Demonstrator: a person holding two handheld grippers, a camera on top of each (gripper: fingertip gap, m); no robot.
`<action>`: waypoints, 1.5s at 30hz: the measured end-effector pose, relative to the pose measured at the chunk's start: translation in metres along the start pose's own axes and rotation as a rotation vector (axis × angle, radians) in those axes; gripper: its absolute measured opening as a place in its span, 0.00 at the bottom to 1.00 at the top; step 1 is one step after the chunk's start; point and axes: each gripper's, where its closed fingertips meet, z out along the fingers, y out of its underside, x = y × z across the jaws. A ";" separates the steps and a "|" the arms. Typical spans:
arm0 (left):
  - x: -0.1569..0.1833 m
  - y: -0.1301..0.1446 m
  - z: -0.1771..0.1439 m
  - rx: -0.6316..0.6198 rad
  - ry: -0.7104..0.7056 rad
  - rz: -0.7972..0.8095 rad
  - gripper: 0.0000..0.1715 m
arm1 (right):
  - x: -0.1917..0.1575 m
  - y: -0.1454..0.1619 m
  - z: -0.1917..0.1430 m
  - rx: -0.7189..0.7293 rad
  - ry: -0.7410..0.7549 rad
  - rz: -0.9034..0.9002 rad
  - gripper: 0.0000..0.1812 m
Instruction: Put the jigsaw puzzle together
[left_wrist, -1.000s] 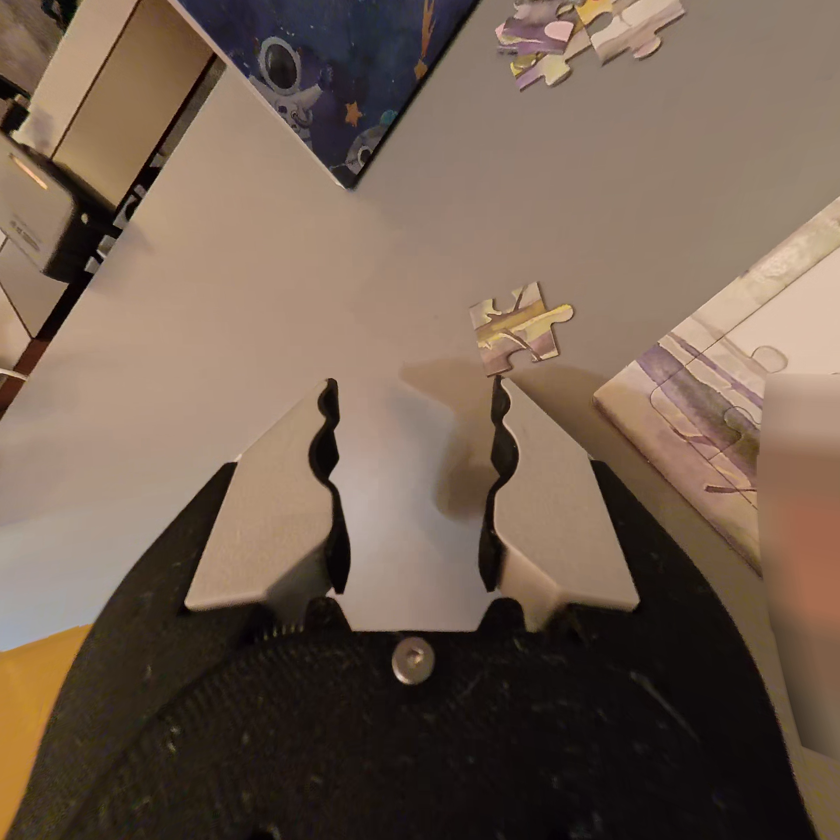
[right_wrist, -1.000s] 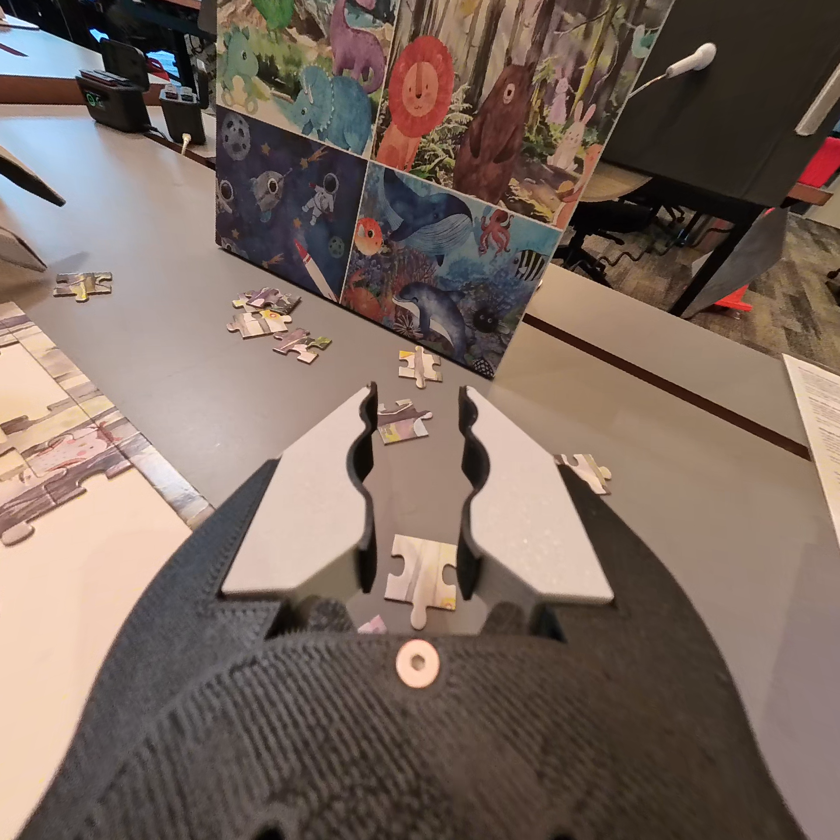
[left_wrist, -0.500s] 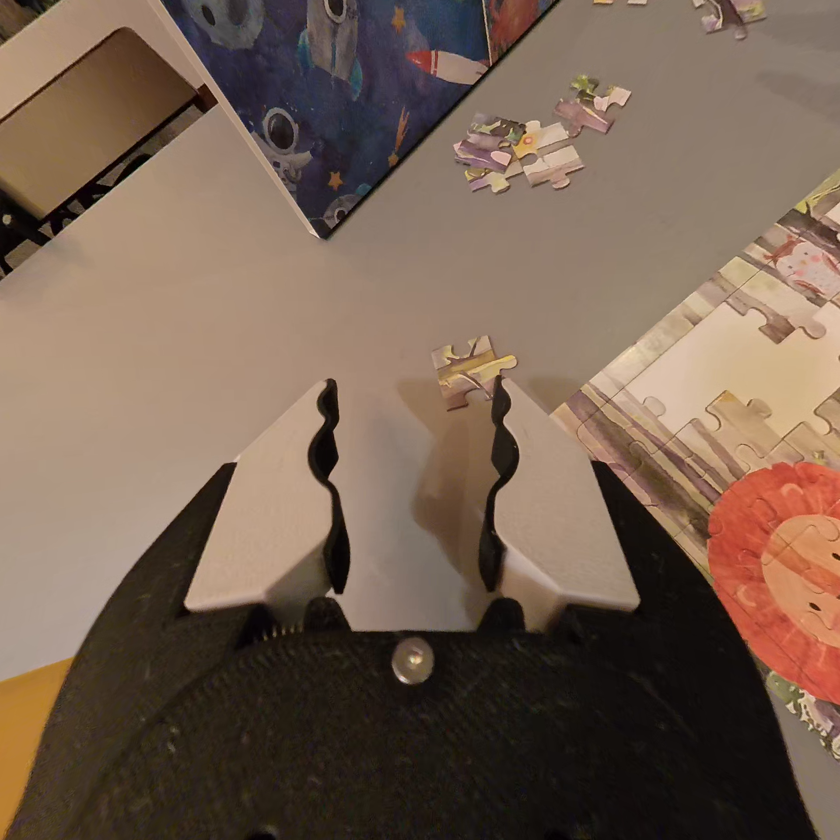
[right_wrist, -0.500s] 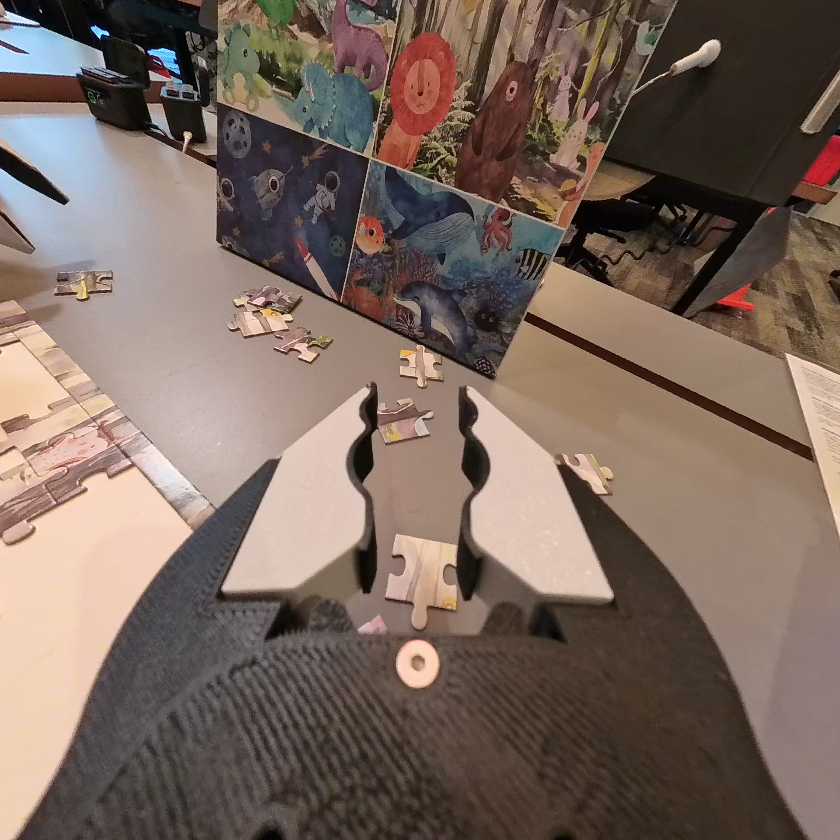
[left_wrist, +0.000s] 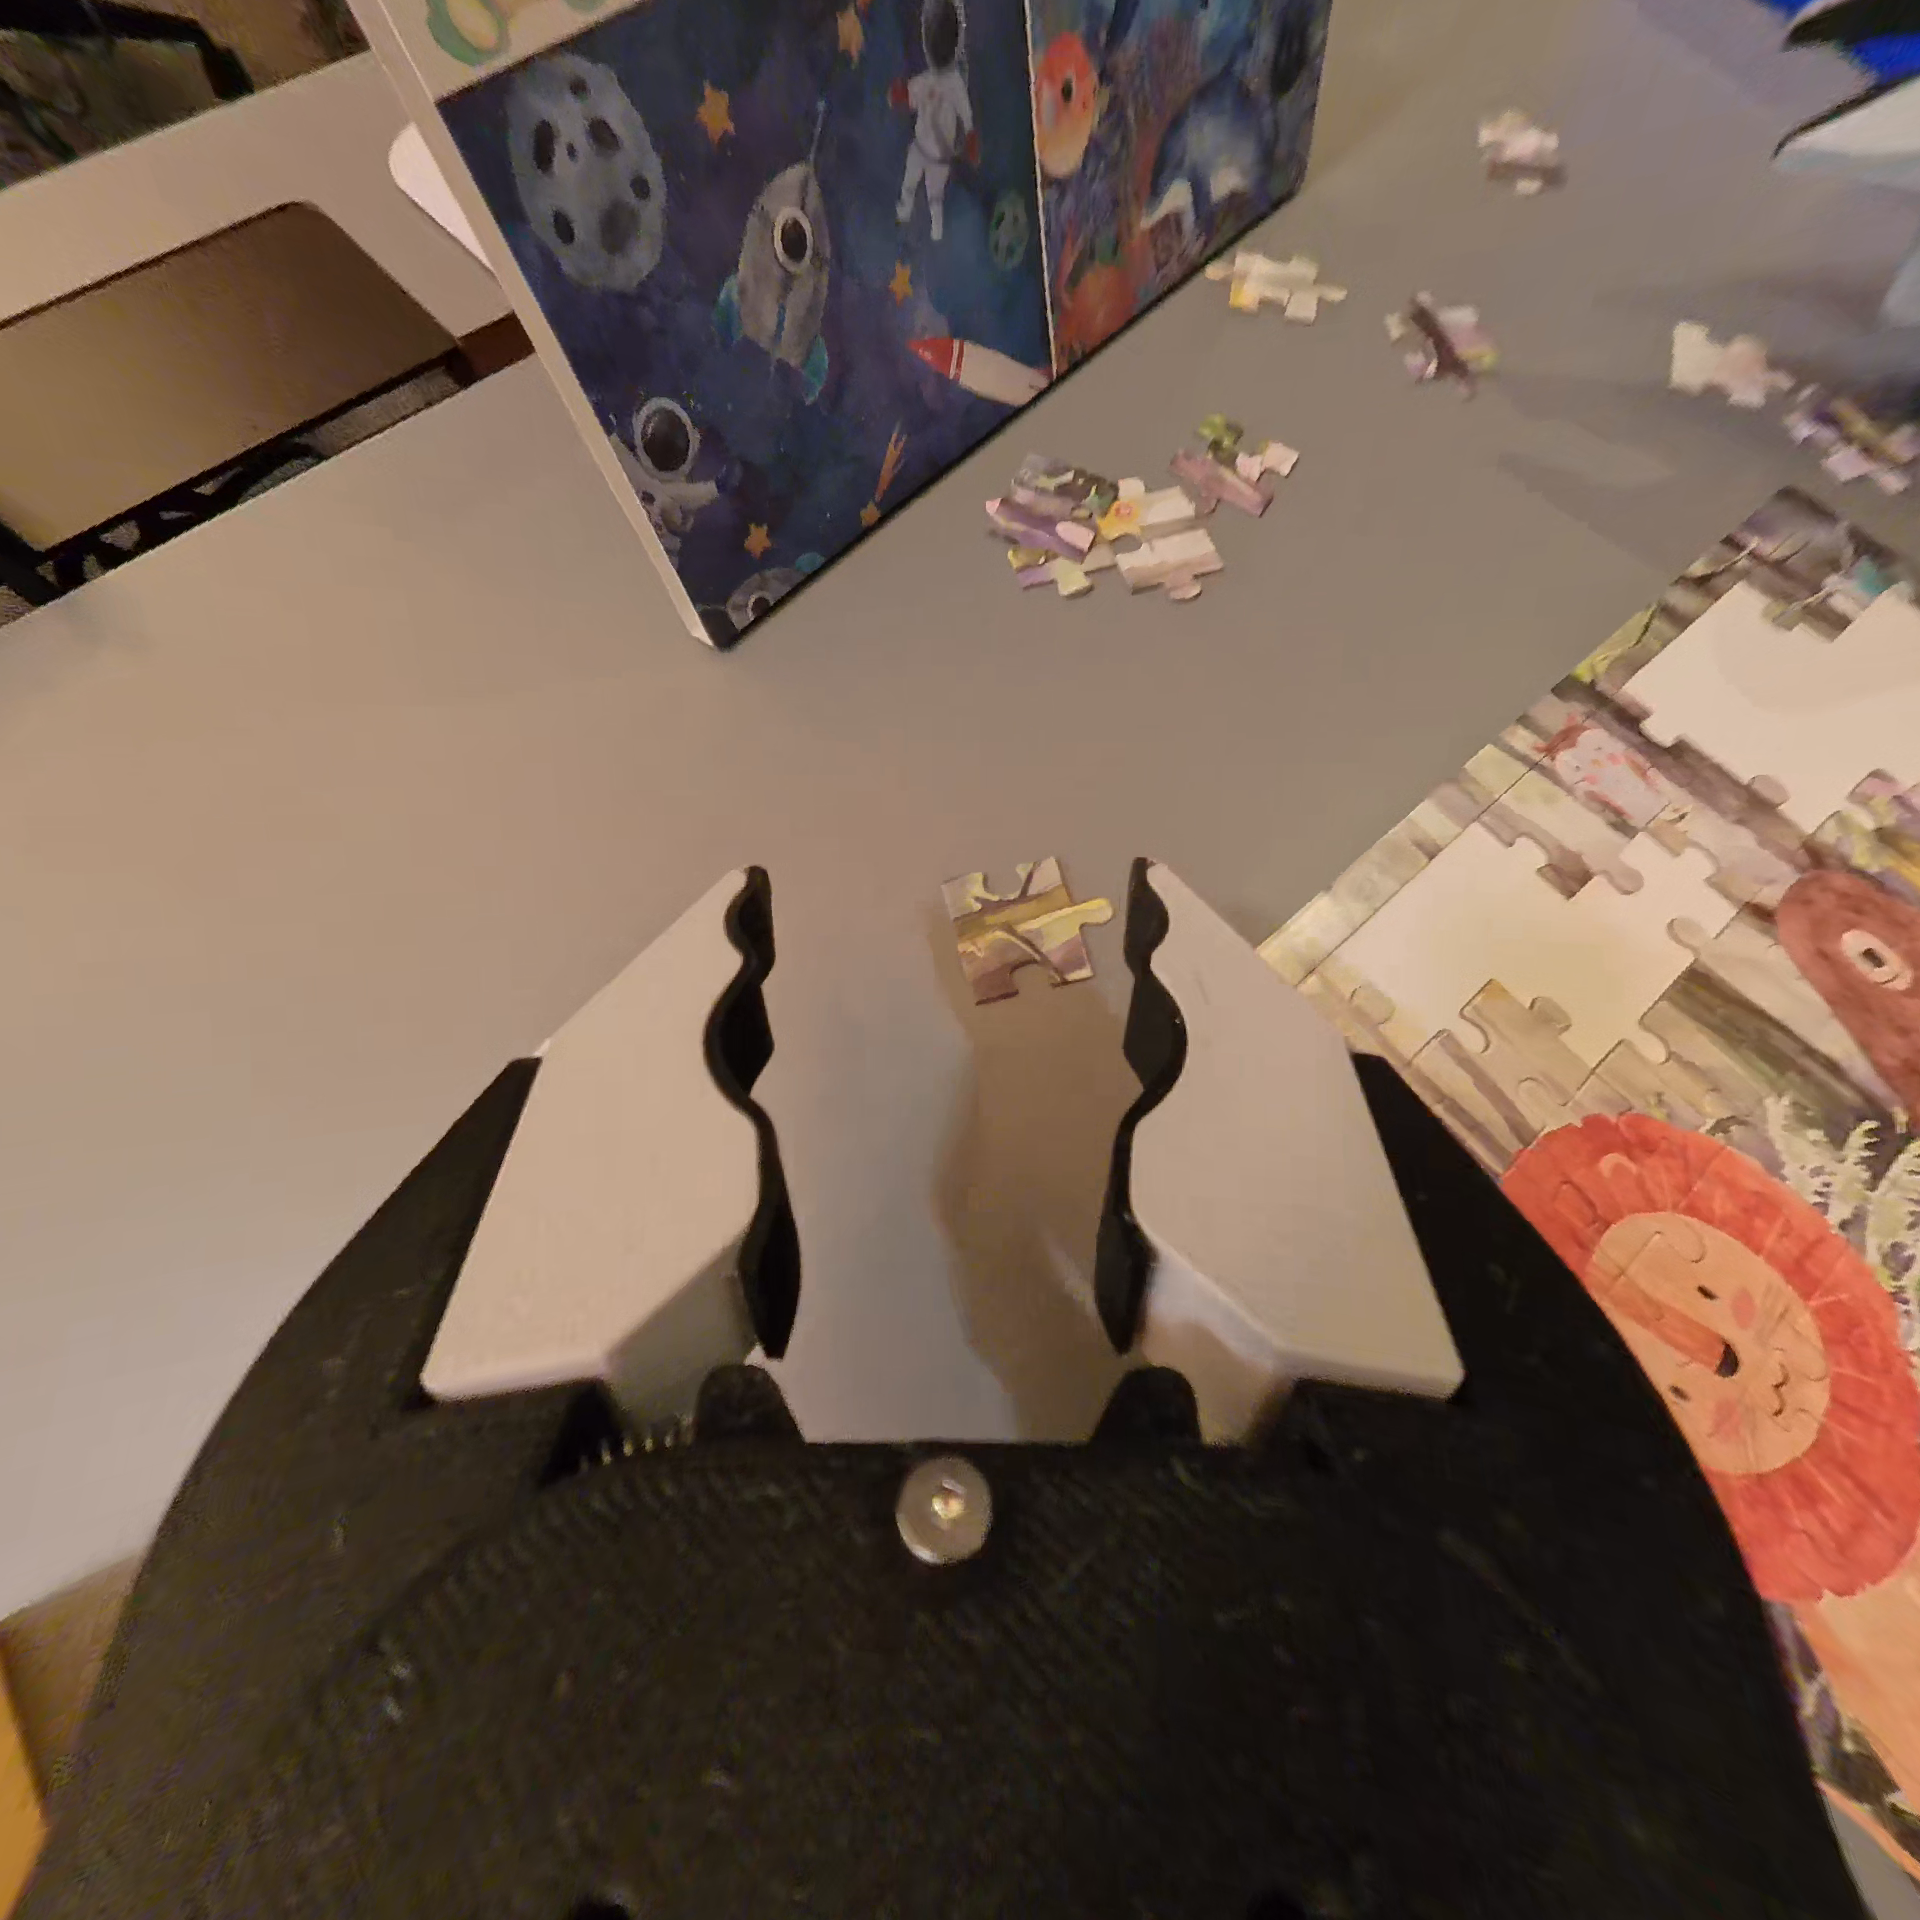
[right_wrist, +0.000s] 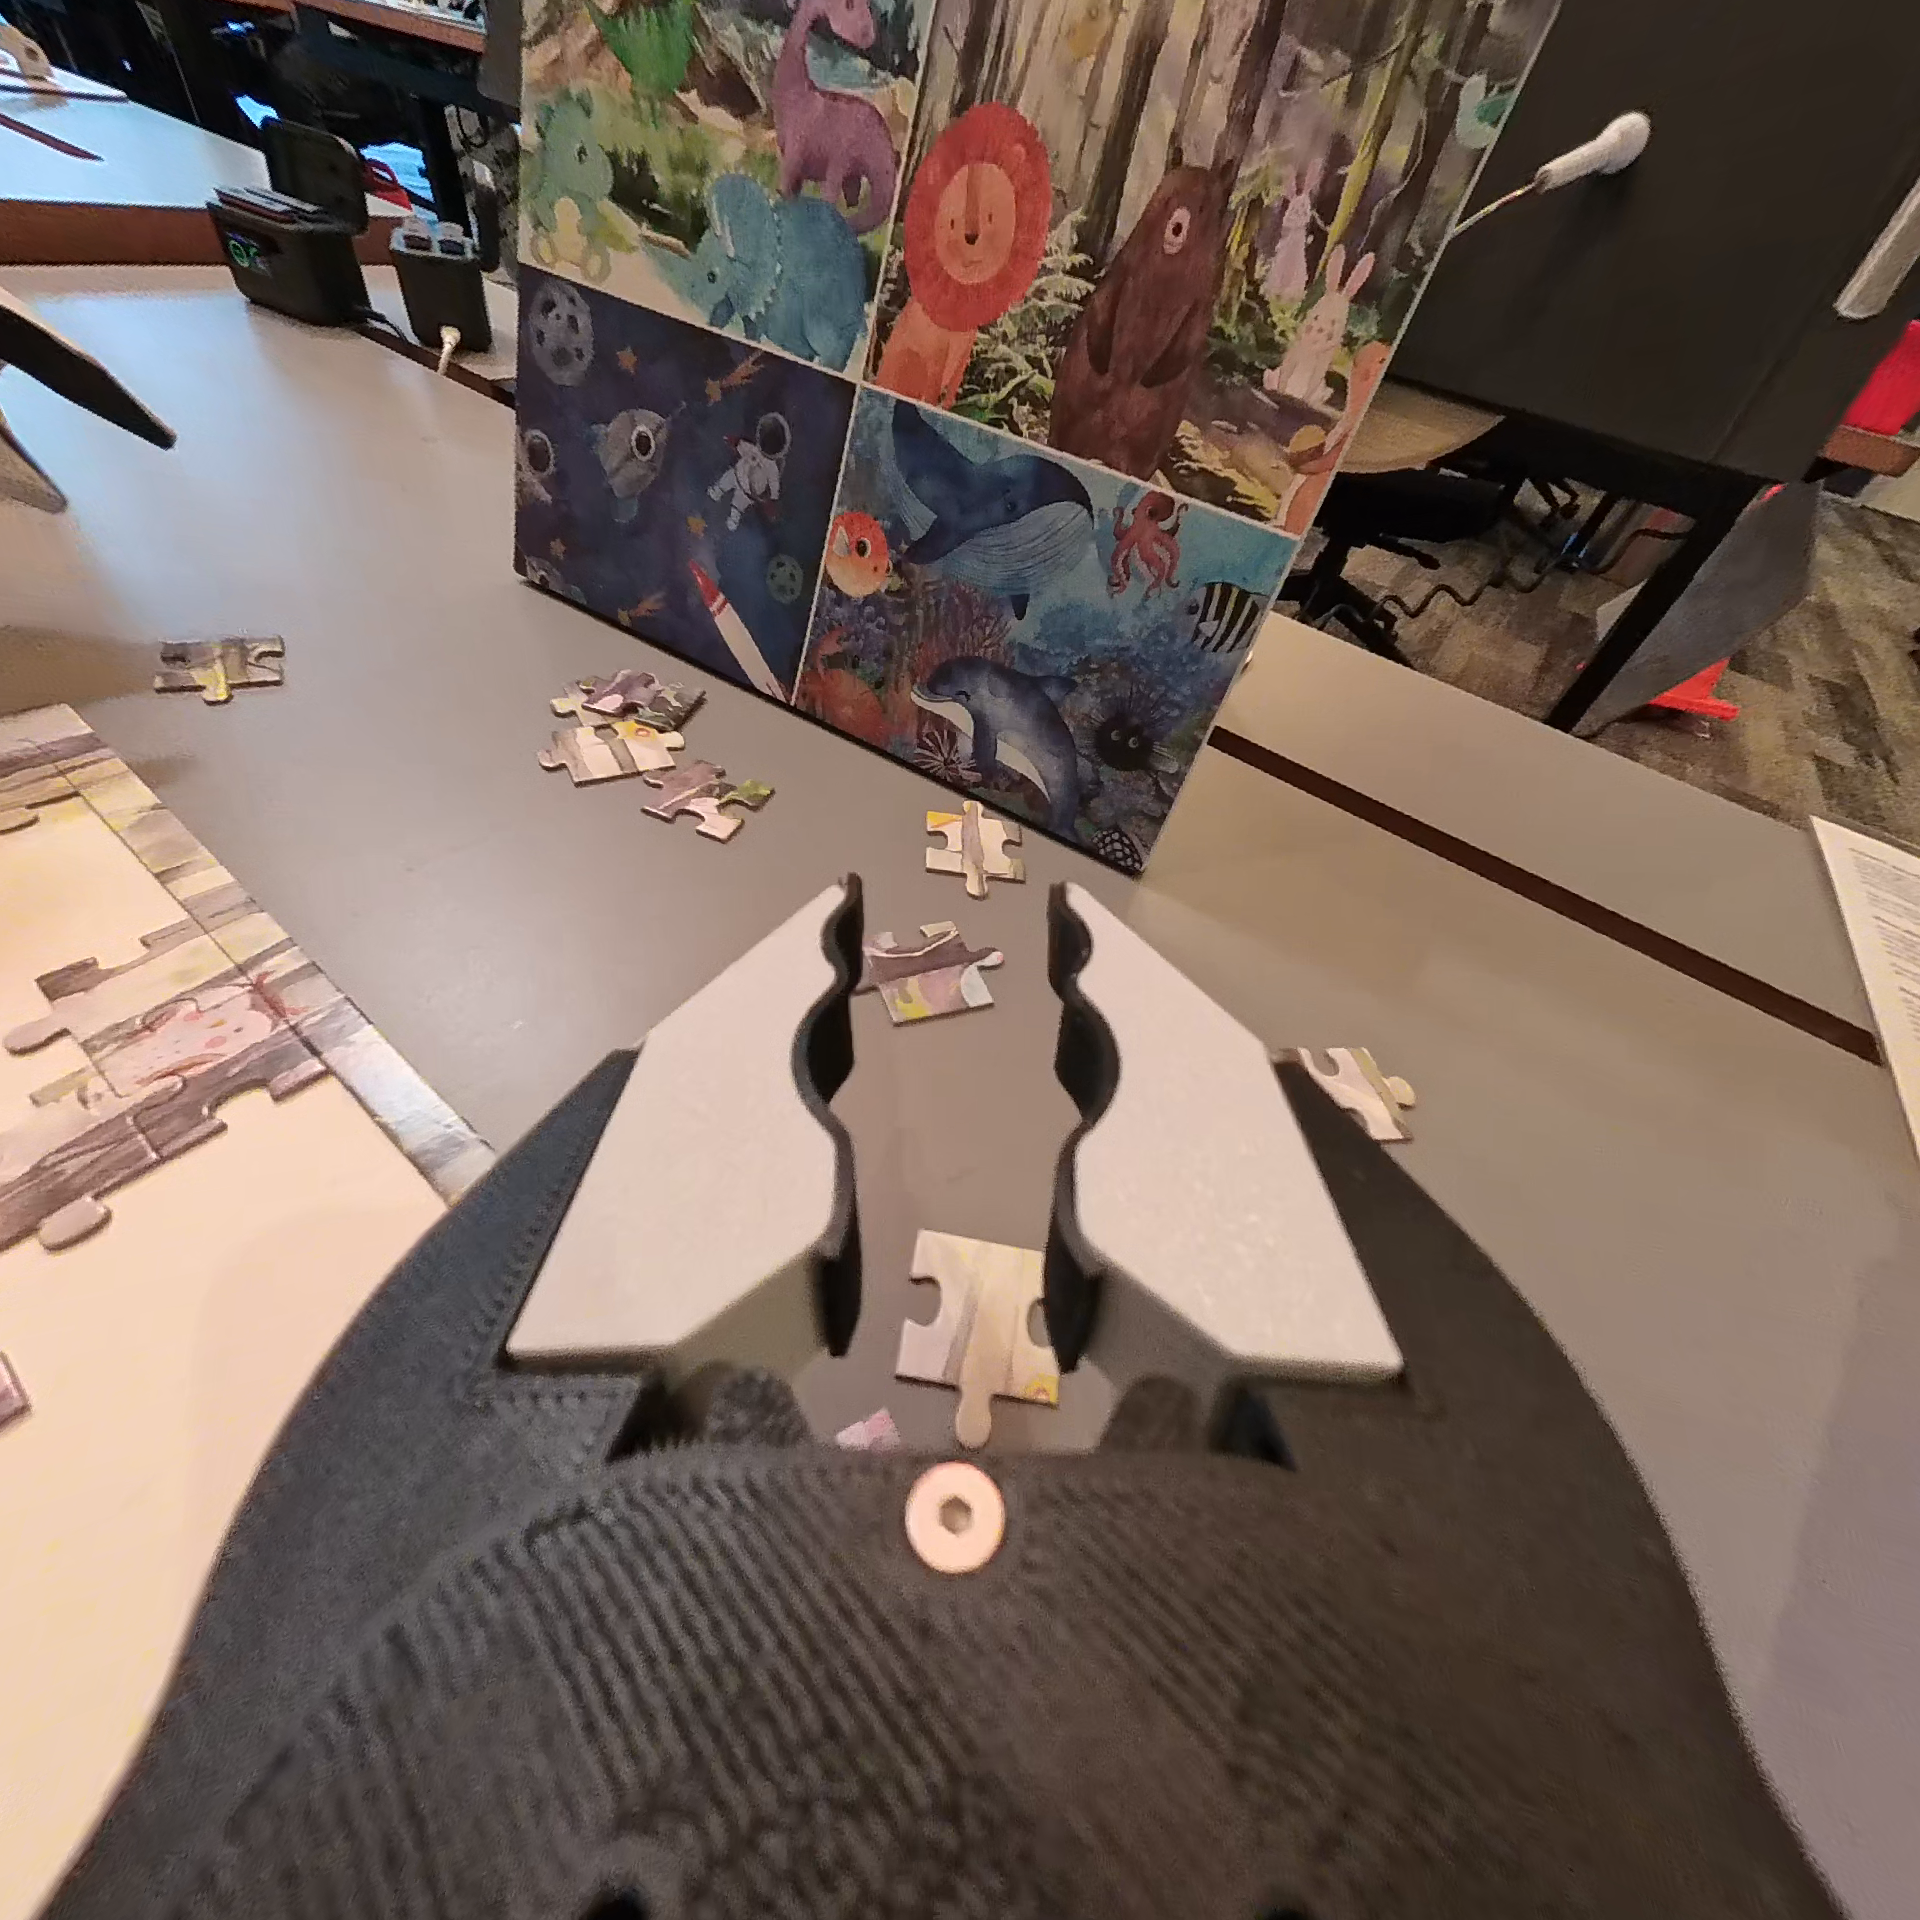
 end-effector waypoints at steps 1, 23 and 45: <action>0.001 -0.002 0.000 0.015 0.015 -0.016 0.39 | -0.001 0.000 0.001 -0.001 -0.004 0.005 0.19; -0.009 0.008 0.012 0.000 -0.080 0.078 0.34 | -0.011 -0.017 -0.016 0.106 -0.023 0.080 0.23; 0.020 0.035 0.035 -0.155 0.043 0.091 0.29 | -0.016 -0.029 -0.021 0.157 -0.021 0.077 0.23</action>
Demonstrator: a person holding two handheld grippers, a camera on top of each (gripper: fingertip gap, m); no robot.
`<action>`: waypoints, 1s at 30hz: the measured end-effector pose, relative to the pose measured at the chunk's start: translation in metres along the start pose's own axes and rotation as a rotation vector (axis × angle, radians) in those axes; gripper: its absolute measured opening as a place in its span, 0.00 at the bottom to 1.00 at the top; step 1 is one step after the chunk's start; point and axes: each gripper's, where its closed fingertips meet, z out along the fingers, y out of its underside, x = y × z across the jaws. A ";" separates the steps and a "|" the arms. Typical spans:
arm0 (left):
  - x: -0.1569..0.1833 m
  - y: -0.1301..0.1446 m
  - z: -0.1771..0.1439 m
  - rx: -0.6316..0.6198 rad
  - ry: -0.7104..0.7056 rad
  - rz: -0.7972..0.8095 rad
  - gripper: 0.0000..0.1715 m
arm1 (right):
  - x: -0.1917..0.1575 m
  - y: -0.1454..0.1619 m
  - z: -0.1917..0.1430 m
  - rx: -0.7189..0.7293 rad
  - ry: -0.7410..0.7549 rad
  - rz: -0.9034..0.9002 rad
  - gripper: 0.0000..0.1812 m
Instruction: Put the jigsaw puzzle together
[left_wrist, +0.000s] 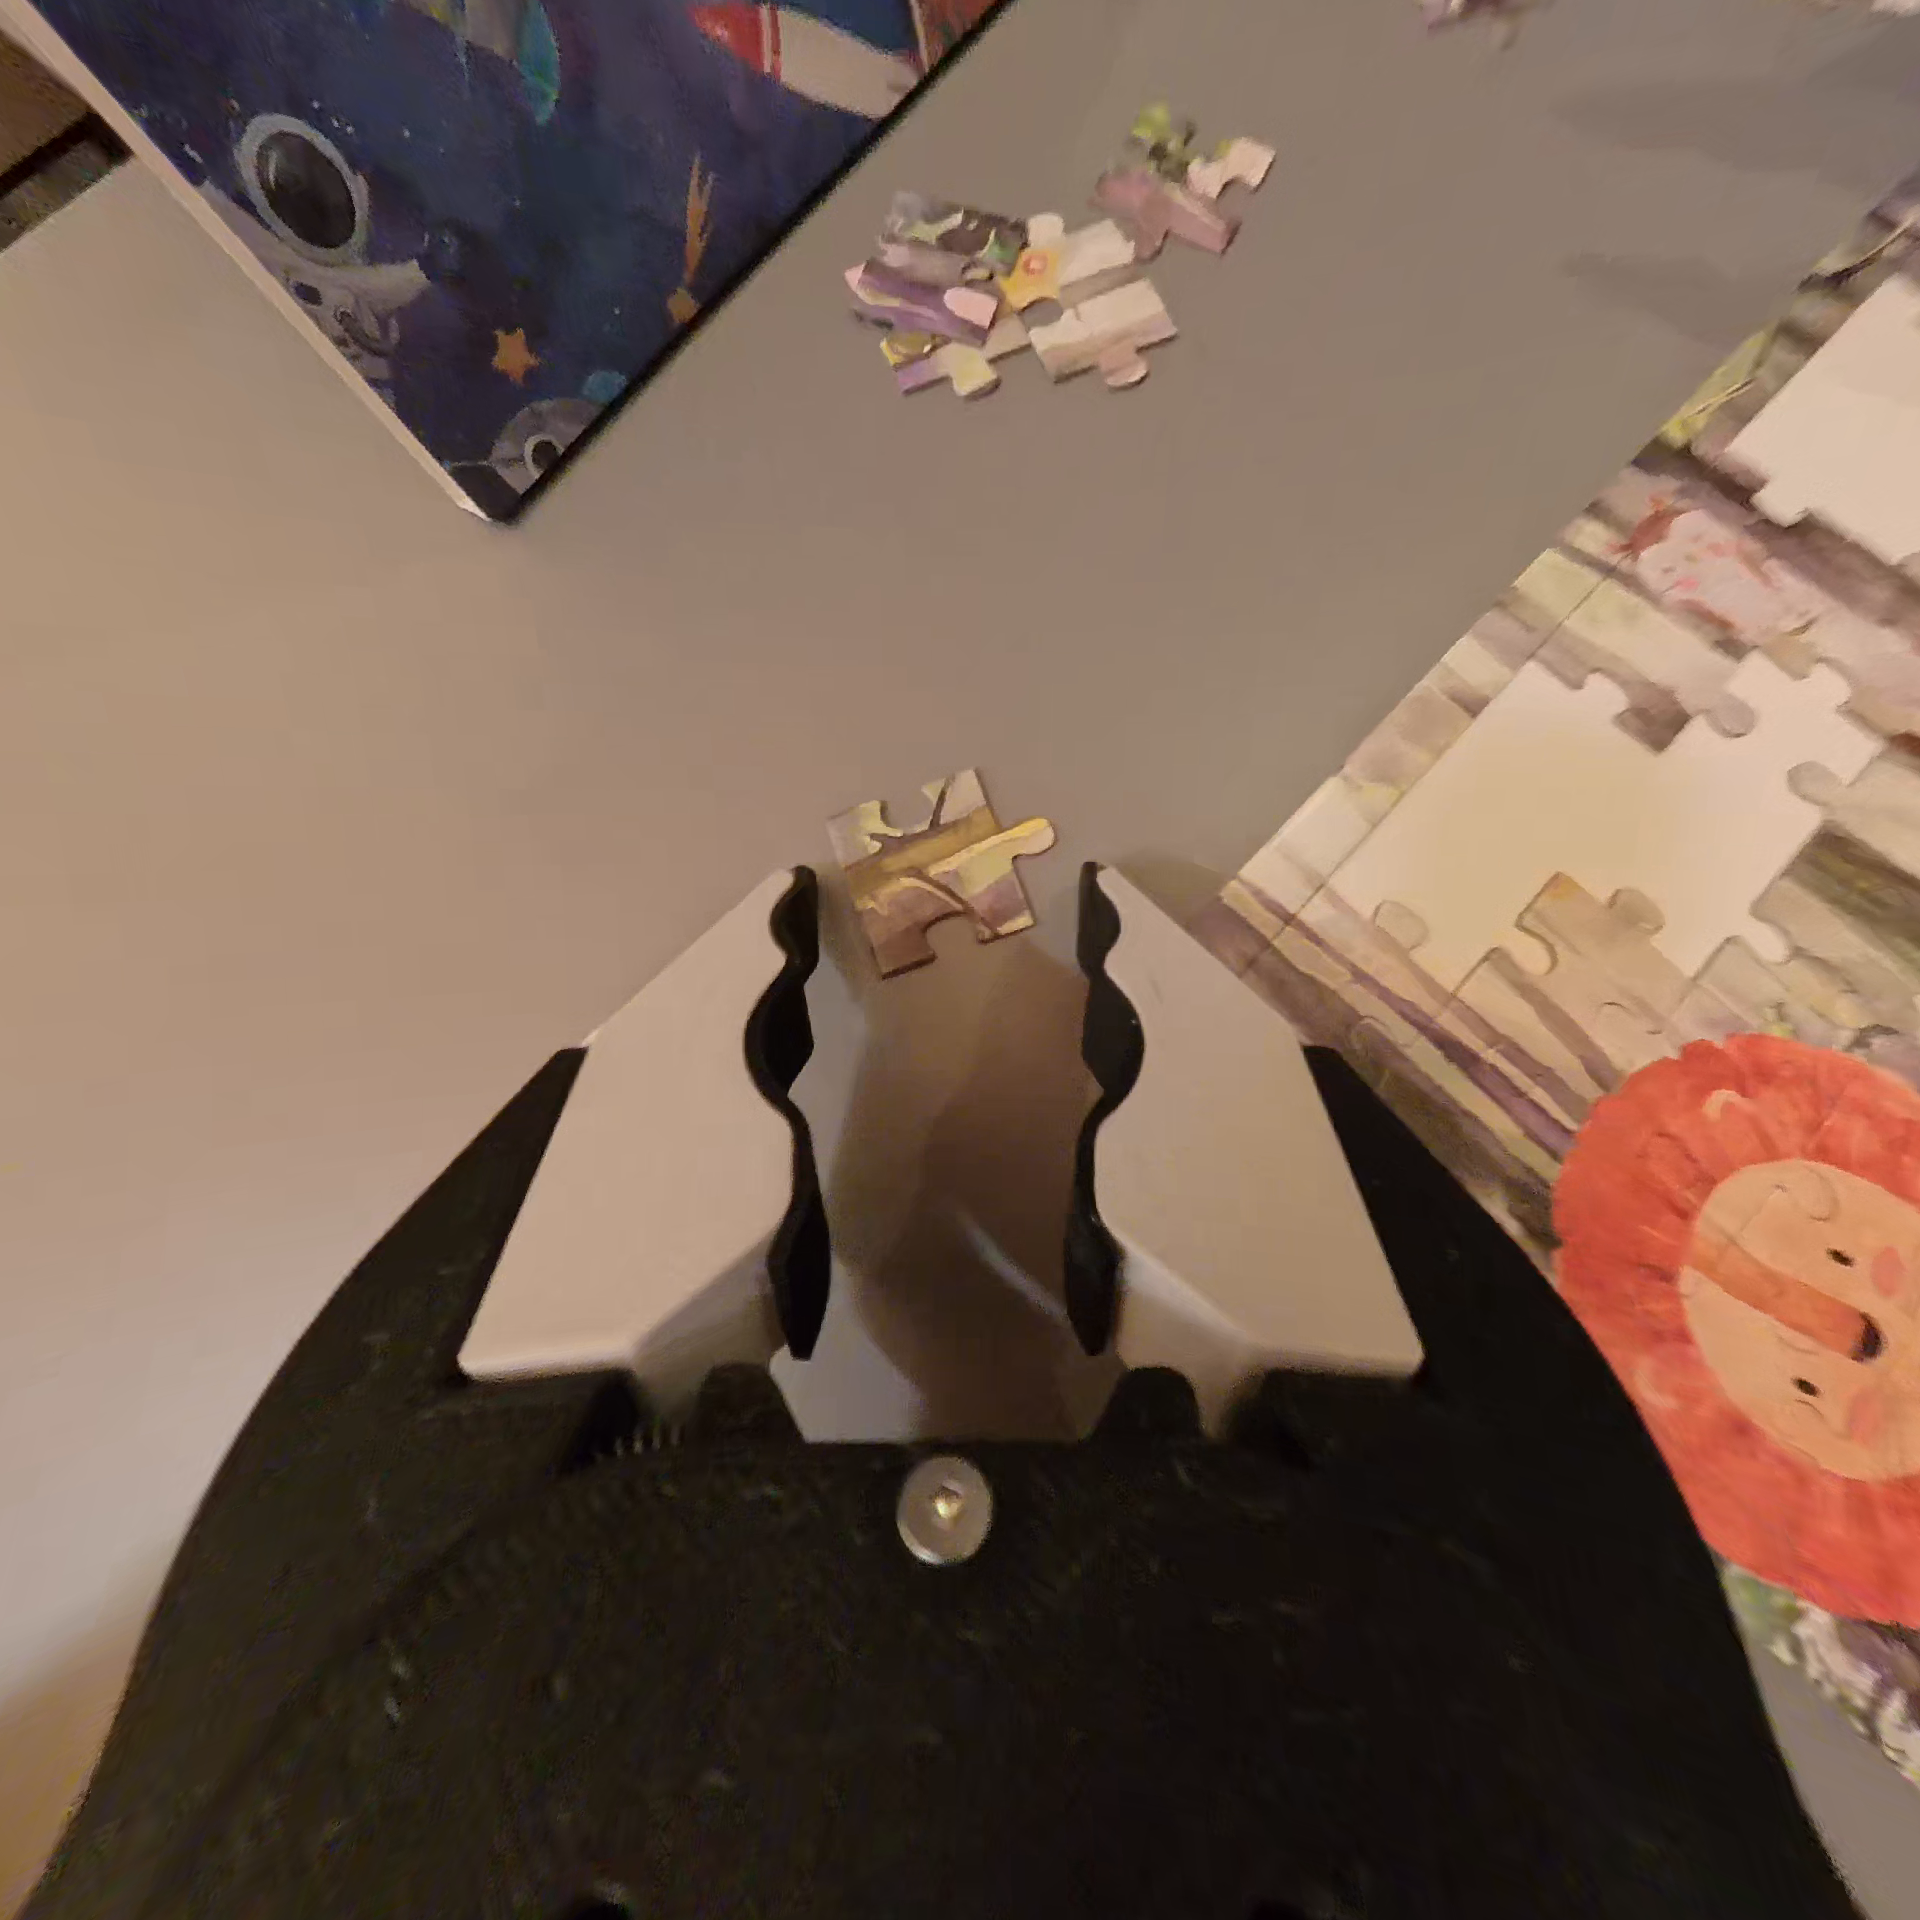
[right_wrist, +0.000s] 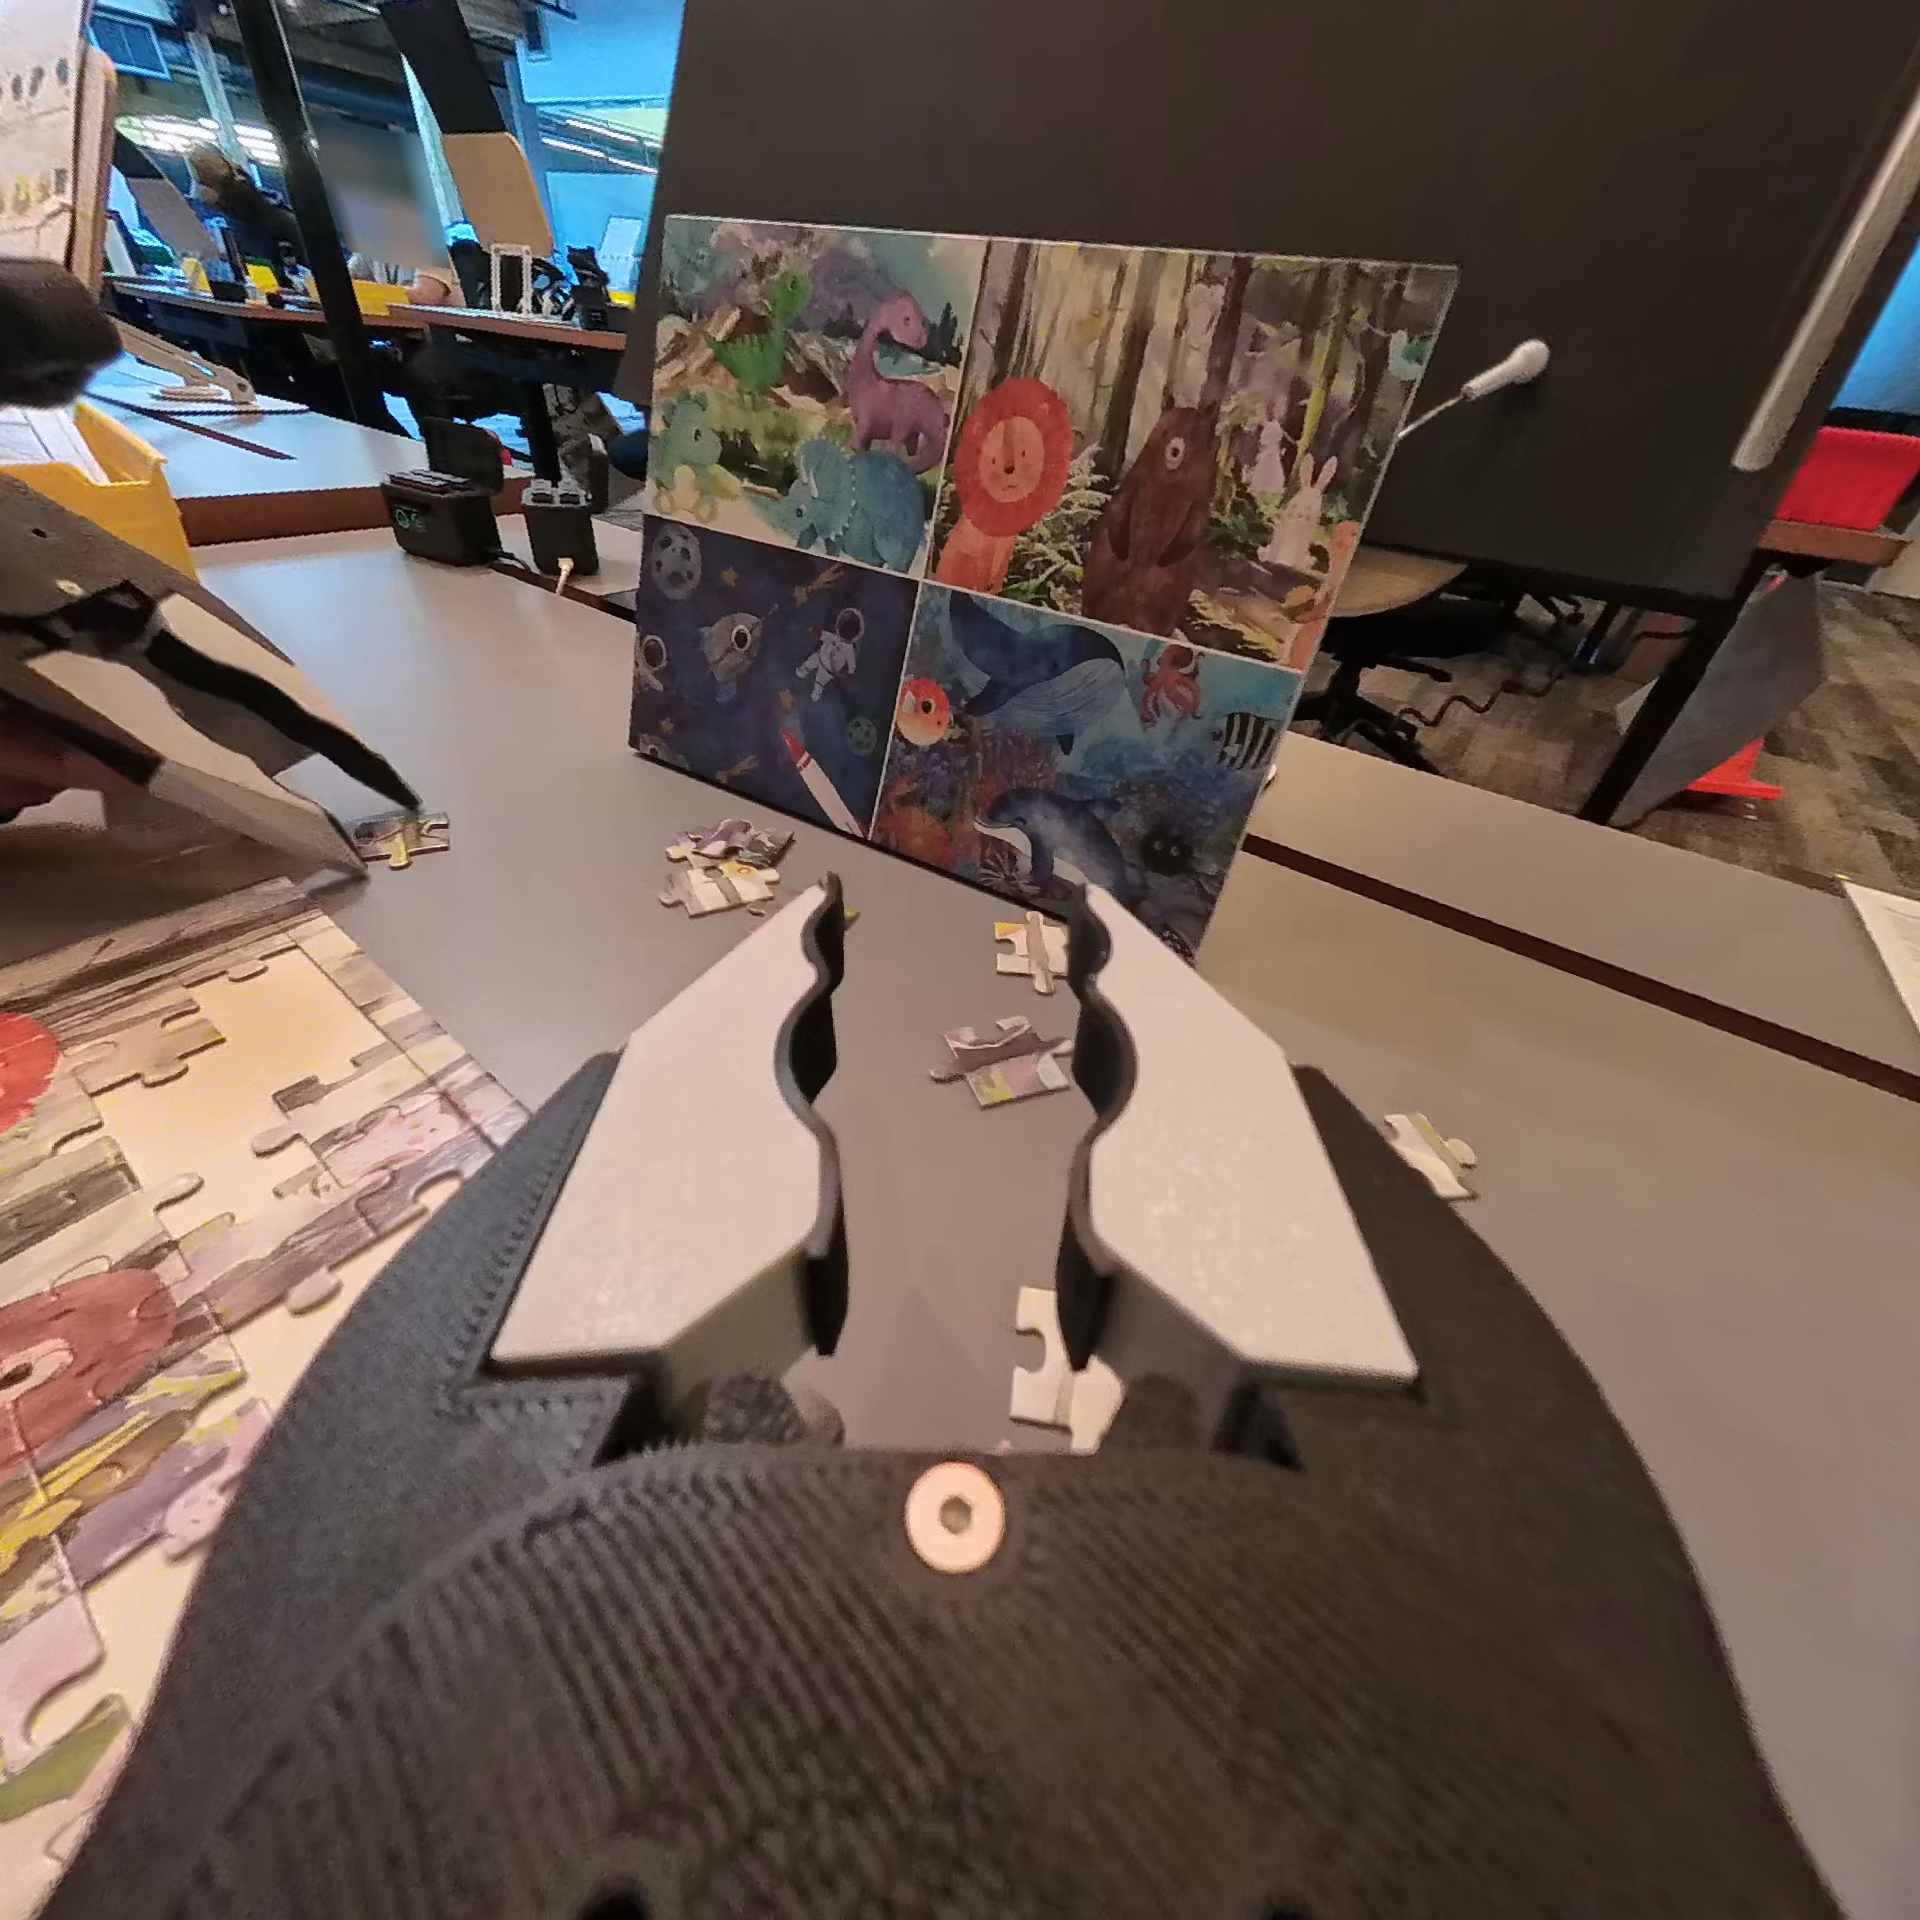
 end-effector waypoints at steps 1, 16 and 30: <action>-0.001 0.002 0.001 -0.014 -0.018 0.015 0.29 | -0.002 -0.001 0.000 0.001 -0.004 -0.003 0.23; -0.001 -0.006 -0.004 0.058 0.026 -0.046 0.19 | -0.020 -0.017 -0.003 0.057 -0.049 -0.023 0.22; 0.014 -0.054 -0.044 0.331 0.028 0.036 0.18 | -0.019 -0.009 0.000 0.041 -0.043 -0.030 0.22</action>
